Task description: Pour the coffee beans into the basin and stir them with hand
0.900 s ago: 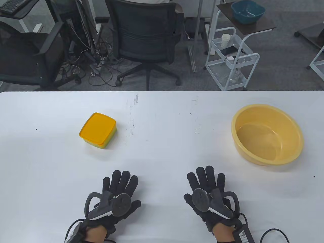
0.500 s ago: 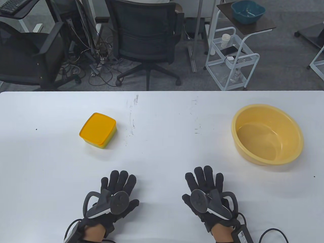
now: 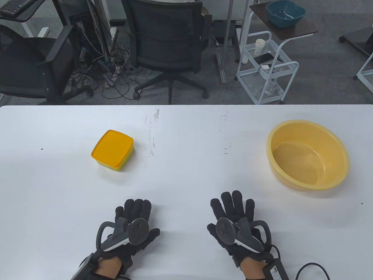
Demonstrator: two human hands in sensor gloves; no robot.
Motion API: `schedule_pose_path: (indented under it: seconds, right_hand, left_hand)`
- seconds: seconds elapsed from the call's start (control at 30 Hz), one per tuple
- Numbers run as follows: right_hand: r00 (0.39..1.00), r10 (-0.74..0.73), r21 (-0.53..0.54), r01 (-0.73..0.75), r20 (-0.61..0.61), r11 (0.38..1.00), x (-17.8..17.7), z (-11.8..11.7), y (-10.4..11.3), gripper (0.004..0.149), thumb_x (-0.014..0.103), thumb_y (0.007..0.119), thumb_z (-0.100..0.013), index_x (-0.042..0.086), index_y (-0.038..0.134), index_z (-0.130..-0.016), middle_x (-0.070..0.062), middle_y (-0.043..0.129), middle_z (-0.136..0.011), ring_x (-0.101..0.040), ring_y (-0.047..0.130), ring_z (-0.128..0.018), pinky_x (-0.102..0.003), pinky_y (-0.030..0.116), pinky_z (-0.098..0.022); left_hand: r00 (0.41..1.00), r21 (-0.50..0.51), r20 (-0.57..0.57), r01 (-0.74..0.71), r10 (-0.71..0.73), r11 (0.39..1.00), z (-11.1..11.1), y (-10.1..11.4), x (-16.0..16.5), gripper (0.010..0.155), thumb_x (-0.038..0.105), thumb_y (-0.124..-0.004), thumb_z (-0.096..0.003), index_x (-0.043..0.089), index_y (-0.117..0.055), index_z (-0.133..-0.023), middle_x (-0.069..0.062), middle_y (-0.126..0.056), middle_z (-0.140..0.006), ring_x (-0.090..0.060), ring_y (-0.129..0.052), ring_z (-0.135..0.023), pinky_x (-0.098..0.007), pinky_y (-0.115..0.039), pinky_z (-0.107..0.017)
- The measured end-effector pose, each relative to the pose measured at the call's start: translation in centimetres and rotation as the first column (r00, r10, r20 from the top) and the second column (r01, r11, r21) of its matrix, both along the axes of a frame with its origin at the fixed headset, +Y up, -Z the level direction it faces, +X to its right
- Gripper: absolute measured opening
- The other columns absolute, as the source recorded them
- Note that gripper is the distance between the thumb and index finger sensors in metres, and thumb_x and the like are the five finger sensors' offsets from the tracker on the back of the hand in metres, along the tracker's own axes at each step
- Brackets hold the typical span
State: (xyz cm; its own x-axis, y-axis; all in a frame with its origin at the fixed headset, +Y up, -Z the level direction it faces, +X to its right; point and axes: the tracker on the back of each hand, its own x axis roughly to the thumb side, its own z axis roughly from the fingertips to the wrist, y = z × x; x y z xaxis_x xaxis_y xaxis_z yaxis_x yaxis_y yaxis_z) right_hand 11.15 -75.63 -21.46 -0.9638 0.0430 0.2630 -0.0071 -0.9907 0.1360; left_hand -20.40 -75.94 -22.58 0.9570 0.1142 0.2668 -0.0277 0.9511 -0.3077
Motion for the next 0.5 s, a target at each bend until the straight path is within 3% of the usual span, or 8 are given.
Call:
schedule_pose_path:
  seconds: [0.1,0.23,0.33,0.4,0.5]
  right_hand:
    - [0.999,0.025,0.041,-0.023,-0.035,0.999,-0.5,0.3,0.2,0.076,0.066,0.044,-0.048,0.032,0.011,-0.107,-0.006,-0.002,-0.11,-0.036,-0.016,-0.097,-0.062,-0.006,-0.061]
    - [0.999,0.027,0.028,-0.026,-0.026,0.999,-0.4,0.2,0.3,0.076,0.066,0.043,-0.048,0.031,0.011,-0.107,-0.006,-0.002,-0.11,-0.036,-0.016,-0.096,-0.062,-0.006,-0.061]
    - [1.0,0.017,0.023,-0.017,-0.017,1.0,-0.3,0.0,0.2,0.076,0.066,0.043,-0.048,0.031,0.011,-0.107,-0.006,-0.002,-0.11,-0.036,-0.016,-0.096,-0.062,-0.006,-0.061]
    - [0.999,0.042,0.023,-0.042,-0.009,0.999,-0.7,-0.3,0.1,0.076,0.066,0.043,-0.048,0.031,0.012,-0.108,-0.006,-0.002,-0.11,-0.037,-0.016,-0.097,-0.062,-0.005,-0.061]
    - [0.995,0.093,0.013,-0.093,-0.021,0.996,-1.5,-0.5,-0.2,0.076,0.066,0.043,-0.048,0.031,0.012,-0.108,-0.006,-0.002,-0.11,-0.036,-0.017,-0.096,-0.062,-0.006,-0.061]
  left_hand:
    - [0.991,0.015,-0.134,-0.009,0.011,1.0,-3.5,3.1,-1.3,0.1,0.07,-0.052,-0.0508,0.009,0.003,-0.108,-0.024,0.002,-0.115,-0.054,-0.012,-0.108,-0.066,-0.02,-0.076]
    - [0.952,0.044,-0.304,-0.027,0.039,0.999,-8.9,5.5,-4.9,0.108,0.073,-0.055,-0.0491,0.006,0.009,-0.104,-0.027,0.008,-0.112,-0.056,-0.008,-0.107,-0.067,-0.018,-0.076]
    - [0.903,0.031,-0.427,-0.043,0.052,0.999,-12.6,5.4,-7.7,0.113,0.075,-0.058,-0.0461,0.006,0.011,-0.103,-0.027,0.012,-0.11,-0.056,-0.004,-0.107,-0.066,-0.016,-0.077]
    - [0.89,0.053,-0.449,-0.061,0.079,0.997,-14.8,4.8,-9.0,0.115,0.077,-0.056,-0.044,0.008,0.018,-0.098,-0.025,0.017,-0.108,-0.054,-0.004,-0.108,-0.065,-0.016,-0.078]
    - [0.864,0.029,-0.496,-0.085,0.088,0.996,-17.4,3.9,-10.5,0.117,0.08,-0.056,-0.0416,0.008,0.016,-0.1,-0.026,0.014,-0.11,-0.057,-0.003,-0.107,-0.066,-0.016,-0.078]
